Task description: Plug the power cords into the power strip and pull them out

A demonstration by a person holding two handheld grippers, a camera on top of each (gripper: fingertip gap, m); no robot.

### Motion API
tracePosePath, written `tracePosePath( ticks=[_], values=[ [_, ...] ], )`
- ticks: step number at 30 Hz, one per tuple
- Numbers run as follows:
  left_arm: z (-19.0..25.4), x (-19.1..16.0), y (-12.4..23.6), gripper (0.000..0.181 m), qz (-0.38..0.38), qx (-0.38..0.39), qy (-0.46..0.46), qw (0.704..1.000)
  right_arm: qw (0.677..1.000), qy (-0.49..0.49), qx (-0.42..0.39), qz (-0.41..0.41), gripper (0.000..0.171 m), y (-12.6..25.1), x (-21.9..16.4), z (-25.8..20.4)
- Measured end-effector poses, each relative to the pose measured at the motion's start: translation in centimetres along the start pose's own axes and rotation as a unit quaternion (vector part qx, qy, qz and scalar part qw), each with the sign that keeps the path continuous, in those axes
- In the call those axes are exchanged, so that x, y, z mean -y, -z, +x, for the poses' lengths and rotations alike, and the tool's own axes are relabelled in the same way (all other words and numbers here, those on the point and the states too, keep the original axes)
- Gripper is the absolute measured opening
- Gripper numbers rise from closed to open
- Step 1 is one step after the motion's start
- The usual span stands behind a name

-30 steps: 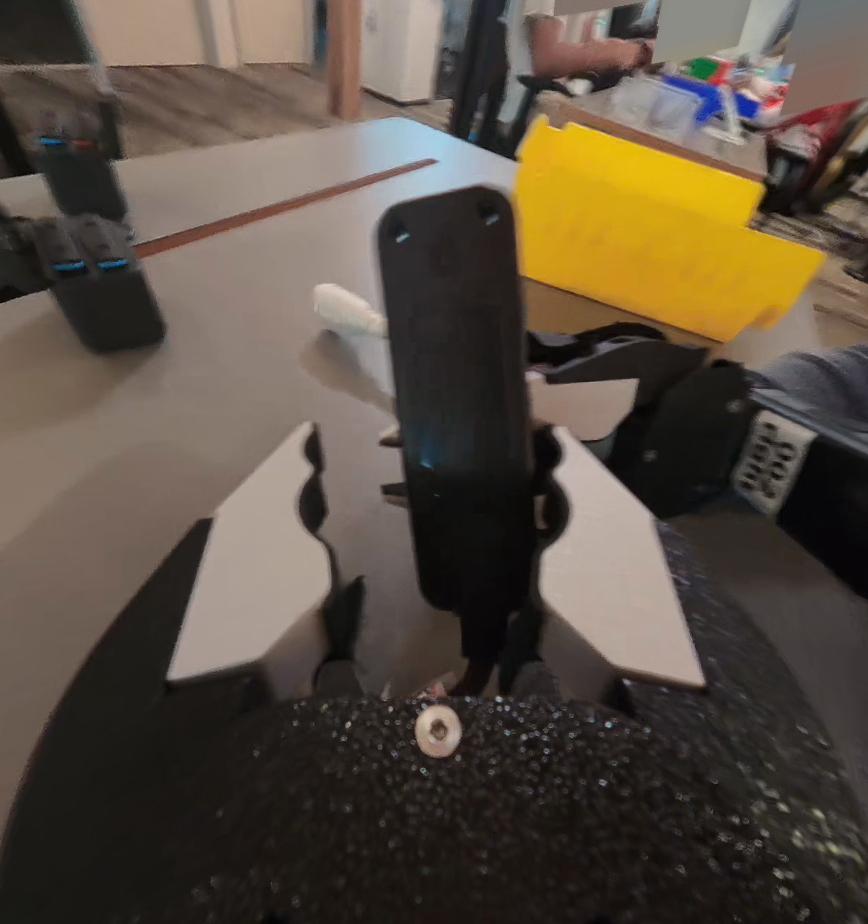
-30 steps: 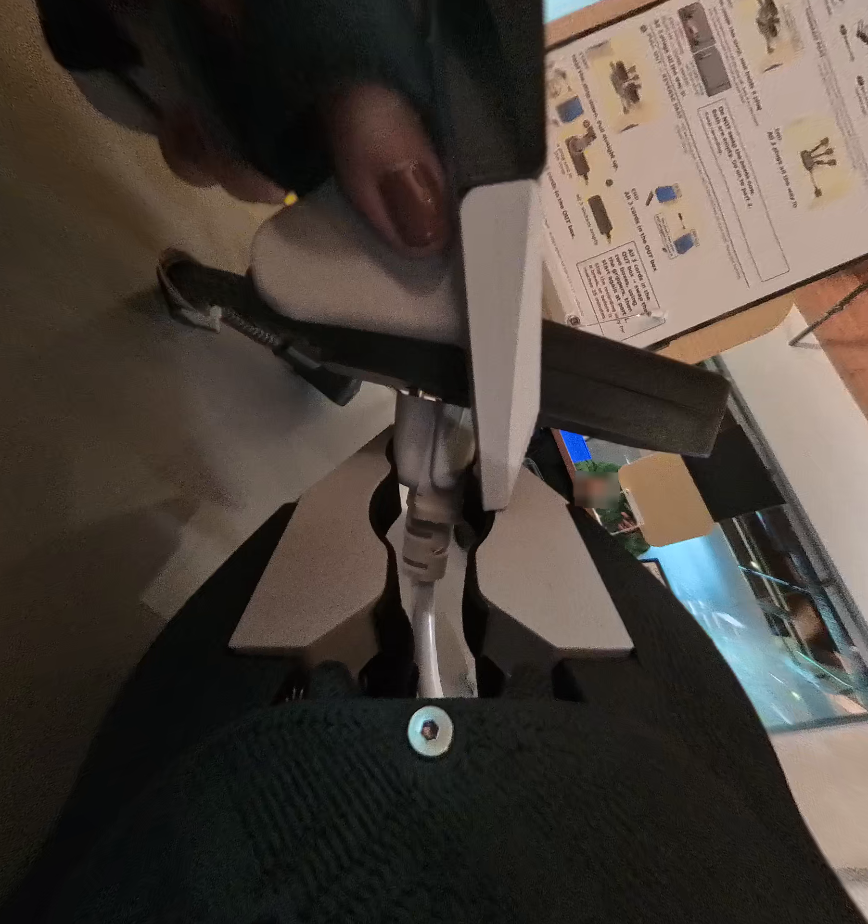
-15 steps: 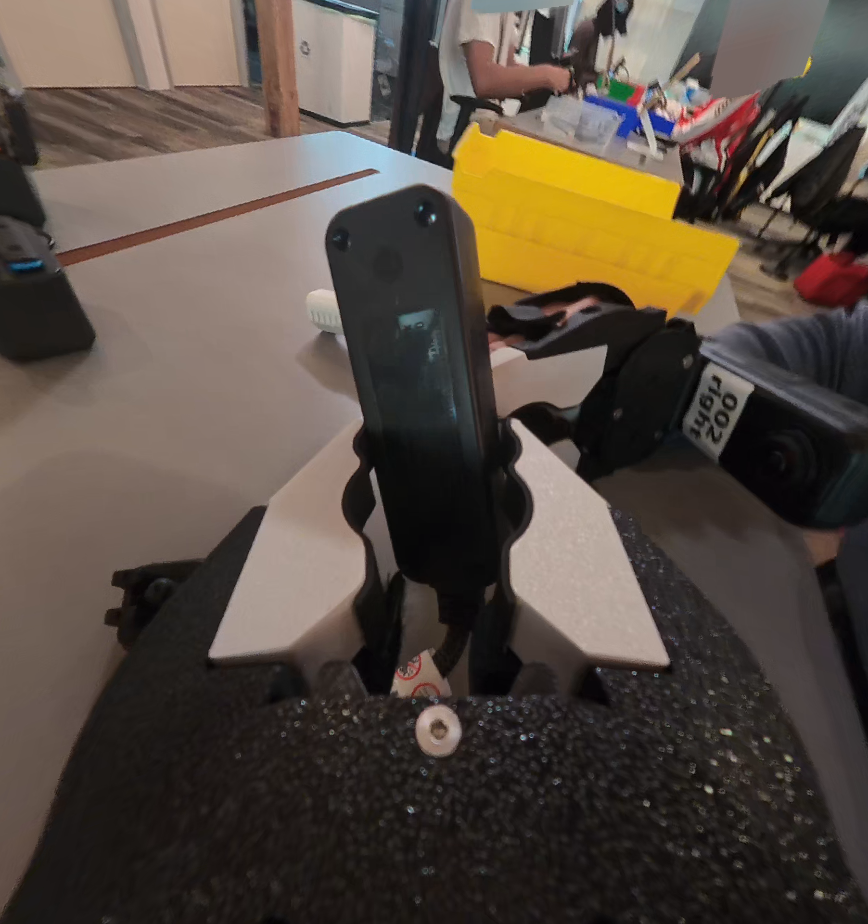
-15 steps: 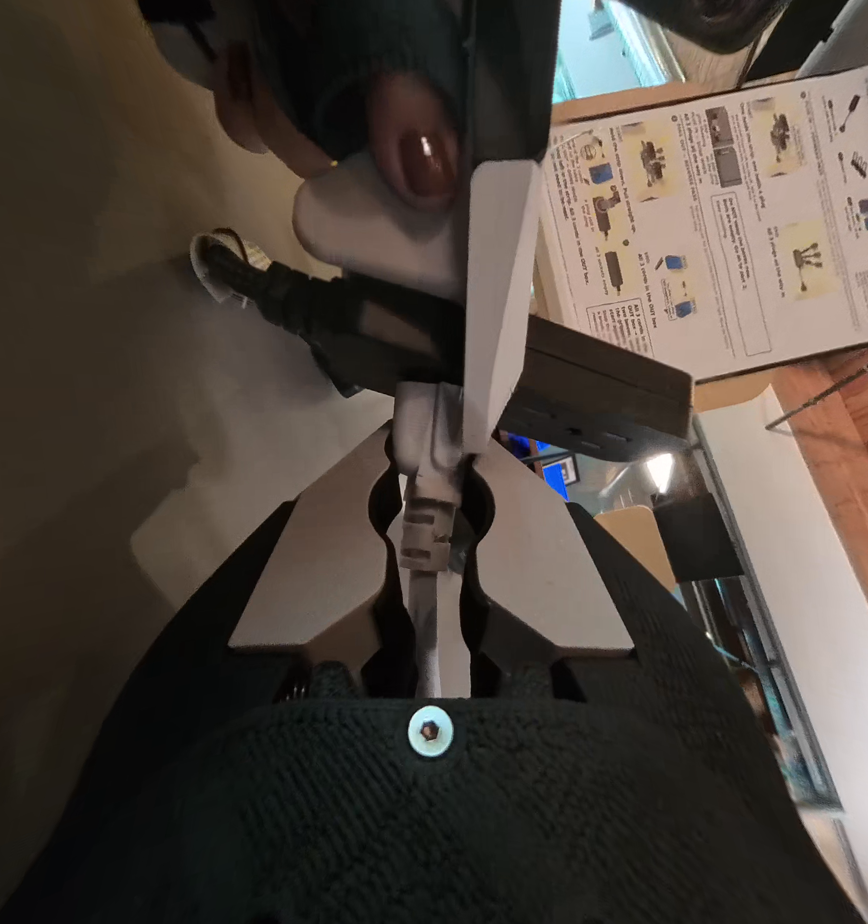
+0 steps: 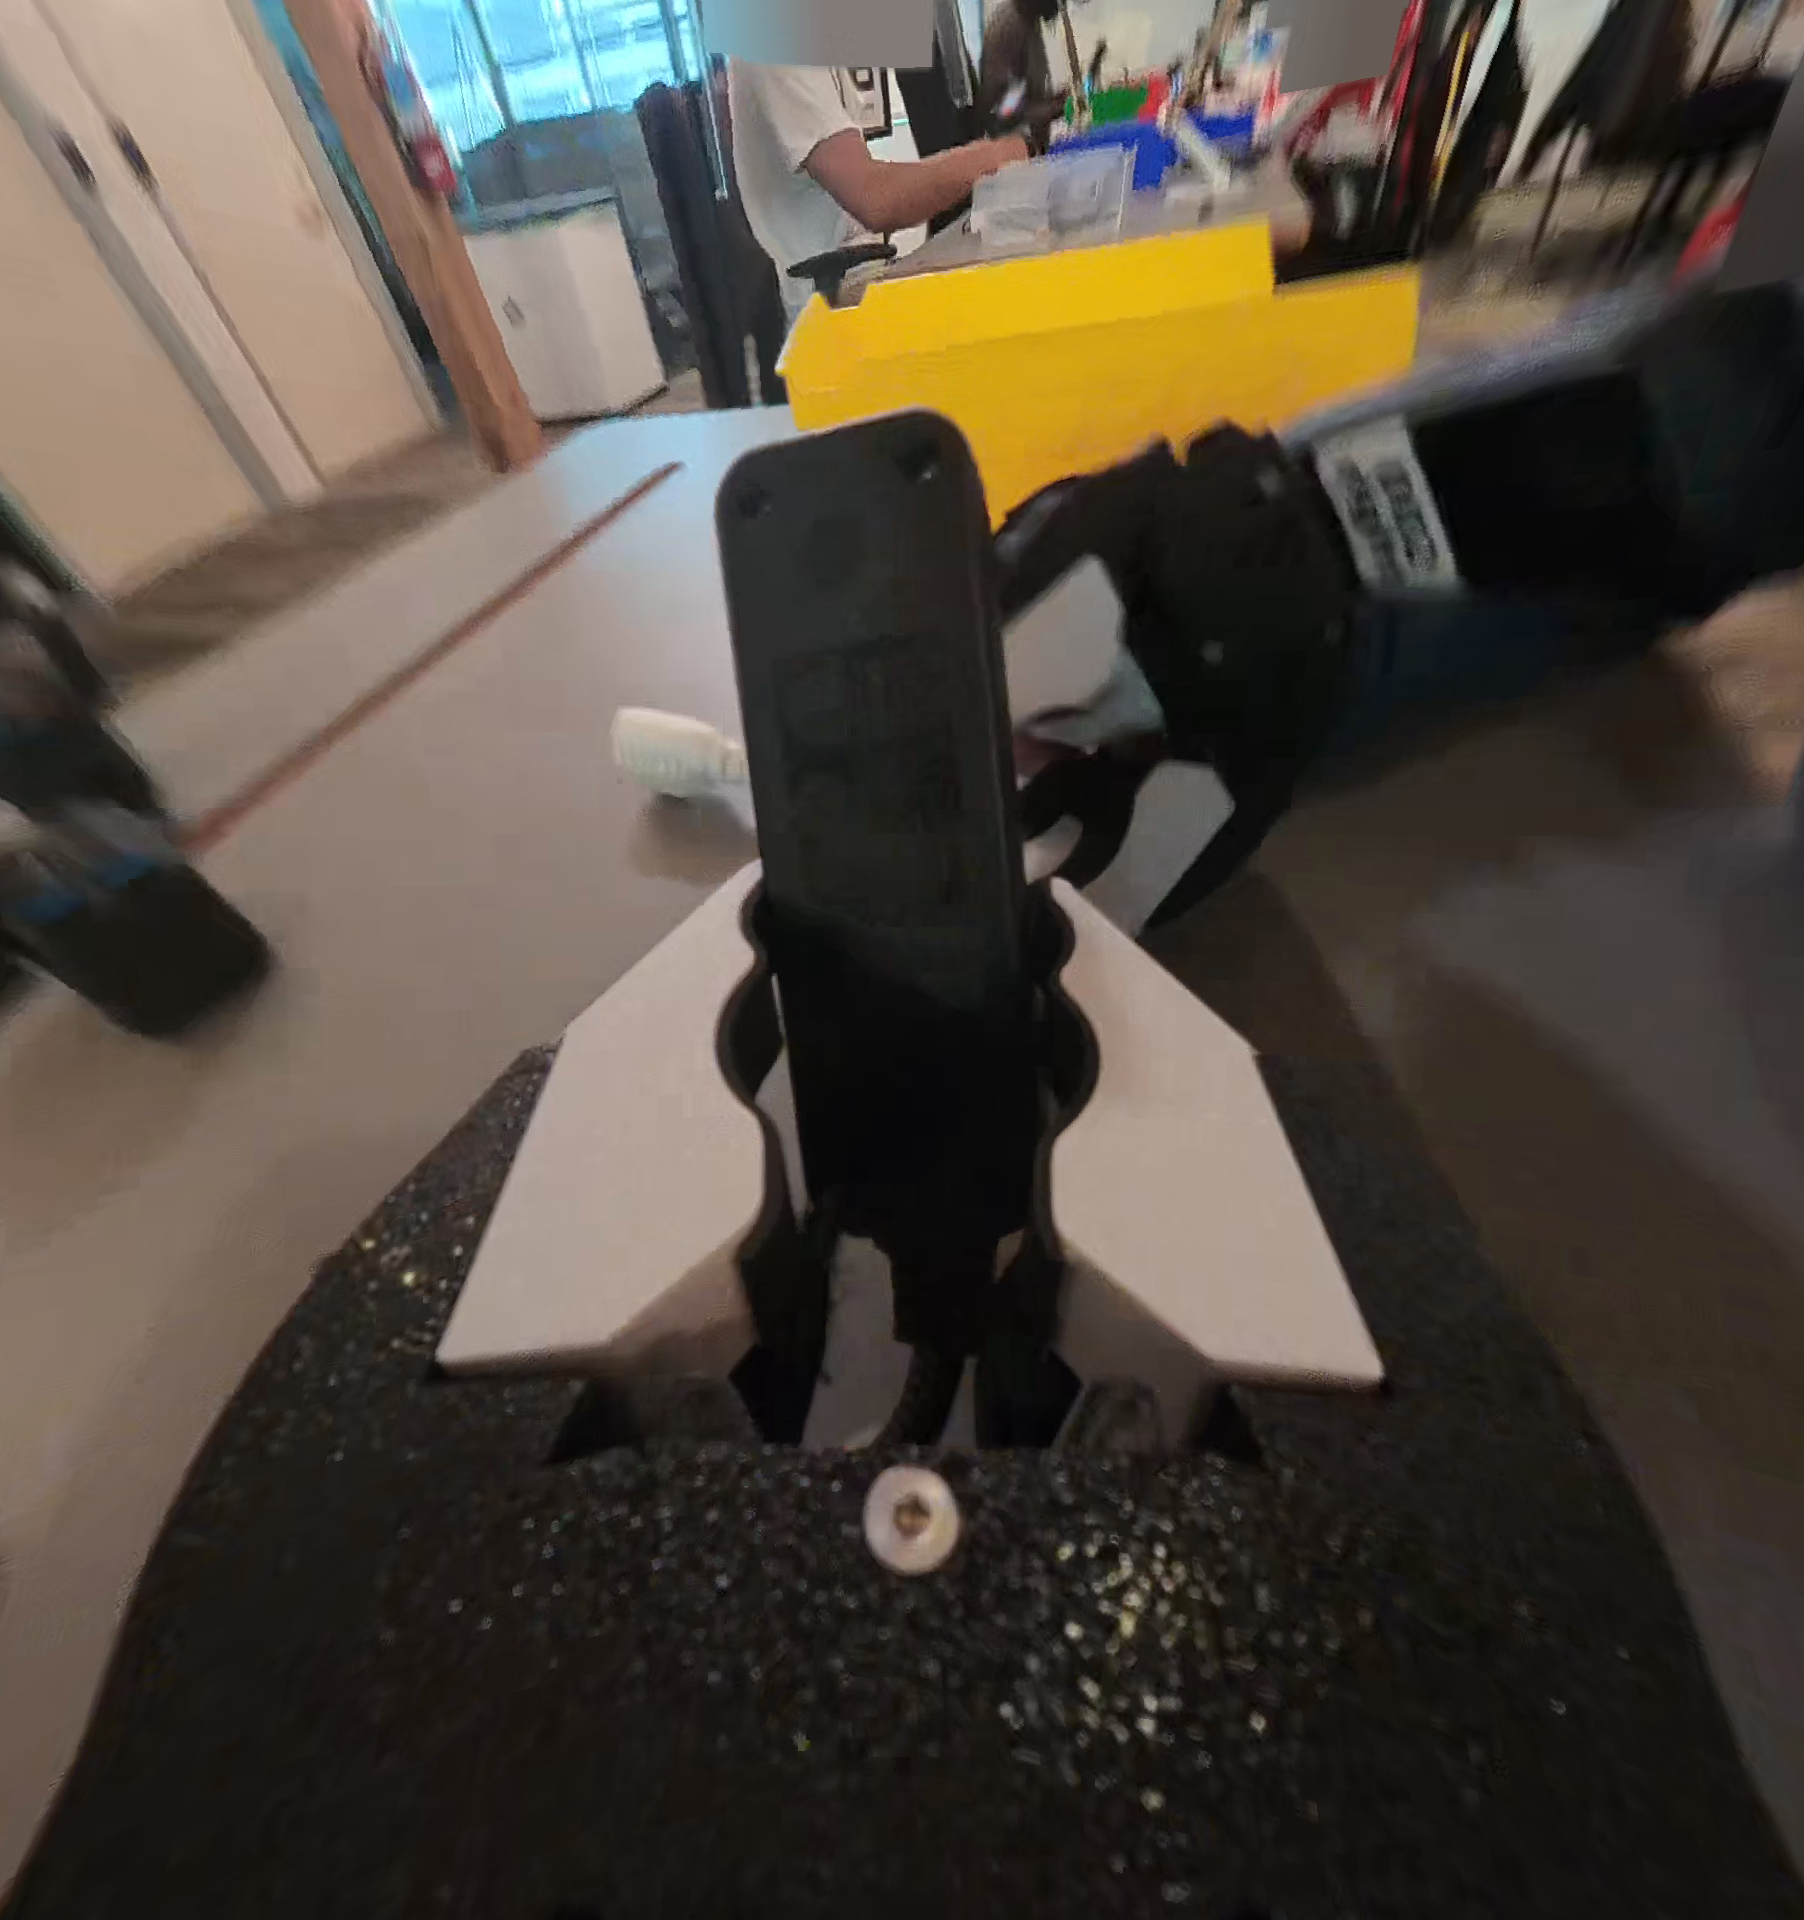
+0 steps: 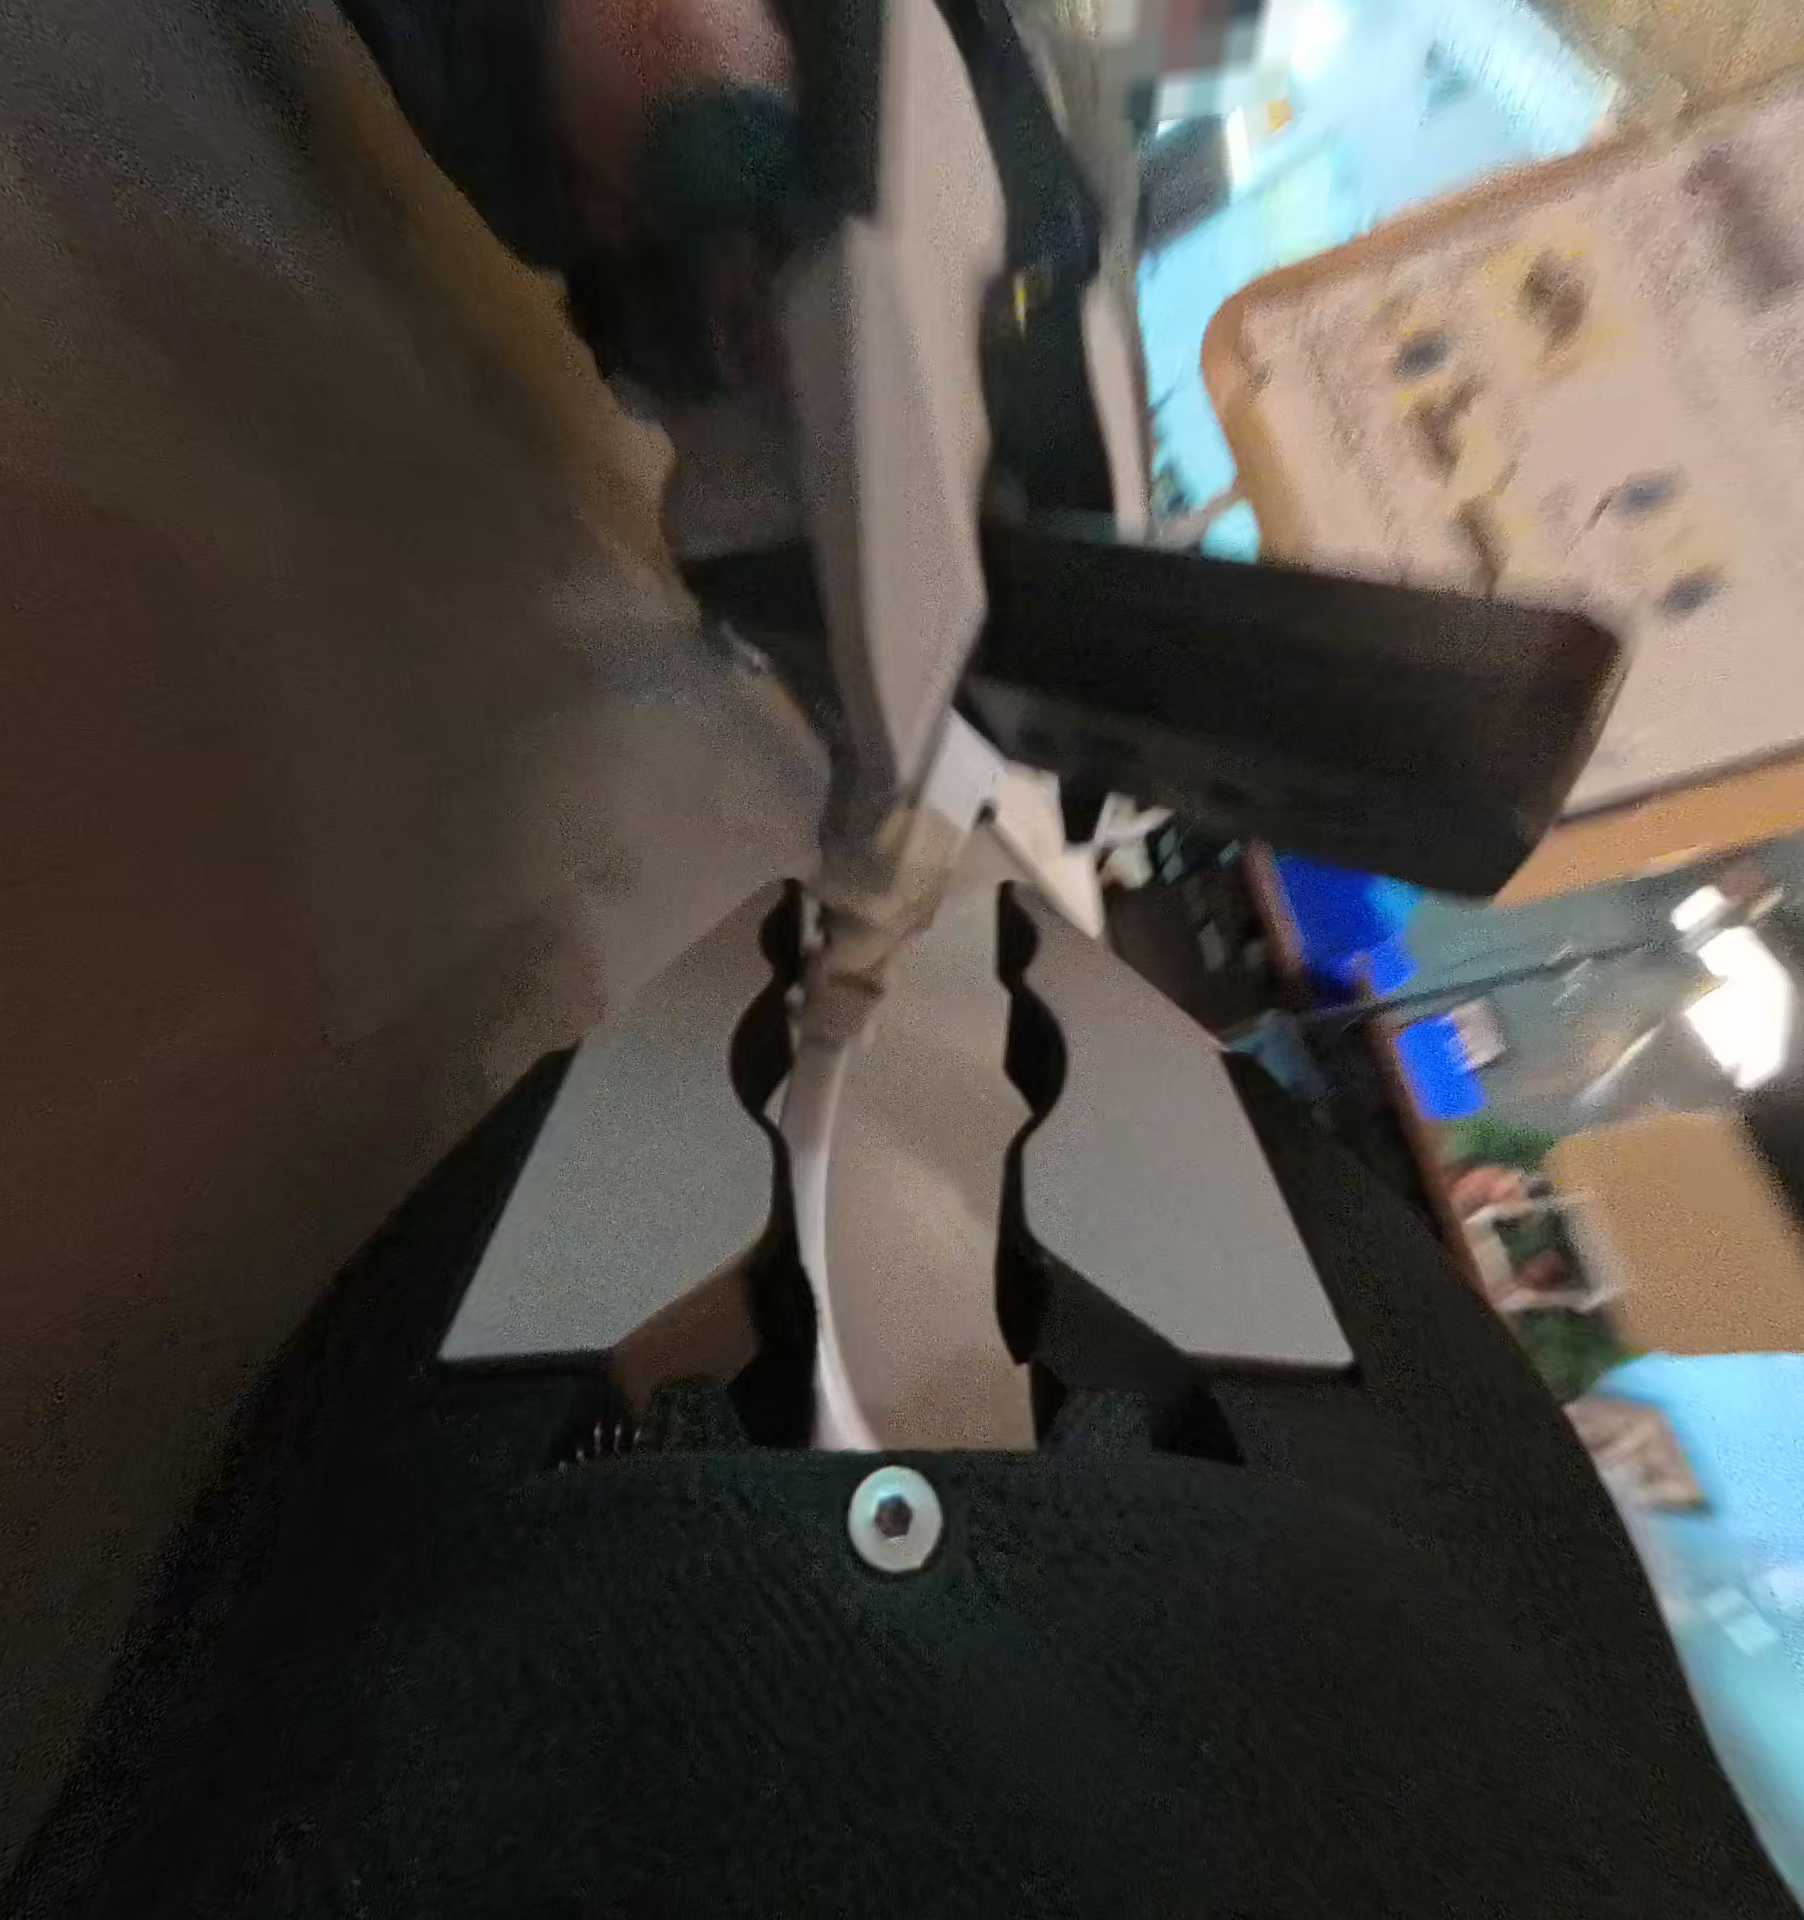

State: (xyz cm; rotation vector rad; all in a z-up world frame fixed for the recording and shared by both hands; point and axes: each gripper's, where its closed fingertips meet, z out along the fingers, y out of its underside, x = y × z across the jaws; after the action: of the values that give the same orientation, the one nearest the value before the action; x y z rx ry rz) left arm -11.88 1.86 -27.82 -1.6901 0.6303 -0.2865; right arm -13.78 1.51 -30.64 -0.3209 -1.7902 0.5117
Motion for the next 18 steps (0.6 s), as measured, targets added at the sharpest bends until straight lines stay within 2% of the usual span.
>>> tracePosePath(
  ticks=[1,3,5,7,9,11,15,18],
  values=[
    [0.4,-0.1,0.2,0.046,-0.008,0.007,-0.054,0.998,0.999,-0.036,0.019,-0.017,0.049,-0.1,-0.8,-0.4],
    [1.2,-0.2,0.4,0.046,-0.012,0.014,-0.128,0.992,0.990,-0.116,0.082,-0.006,0.052,0.0,-0.7,-1.7],
    [1.9,-0.5,0.3,0.046,-0.020,0.015,-0.178,0.984,0.980,-0.161,0.116,0.024,0.050,0.1,0.6,-2.2],
    [2.9,-0.3,0.2,0.046,-0.014,0.008,-0.225,0.974,0.976,-0.159,0.133,0.061,0.037,0.5,1.9,-2.6],
    [4.6,-0.2,-0.1,0.046,-0.006,-0.012,-0.264,0.965,0.978,-0.137,0.136,0.077,0.025,0.7,2.6,-3.1],
    [5.4,-0.4,-0.2,0.046,-0.013,-0.016,-0.299,0.954,0.981,-0.115,0.138,0.080,0.023,0.8,2.8,-3.5],
    [5.1,-1.7,-0.2,0.043,-0.063,-0.019,-0.294,0.954,0.996,0.002,0.090,0.004,0.023,0.1,1.0,-3.4],
    [4.5,-2.1,-0.8,0.073,-0.098,0.013,-0.297,0.950,0.988,0.129,0.054,-0.058,0.023,-0.3,-1.0,-3.5]
  ],
)
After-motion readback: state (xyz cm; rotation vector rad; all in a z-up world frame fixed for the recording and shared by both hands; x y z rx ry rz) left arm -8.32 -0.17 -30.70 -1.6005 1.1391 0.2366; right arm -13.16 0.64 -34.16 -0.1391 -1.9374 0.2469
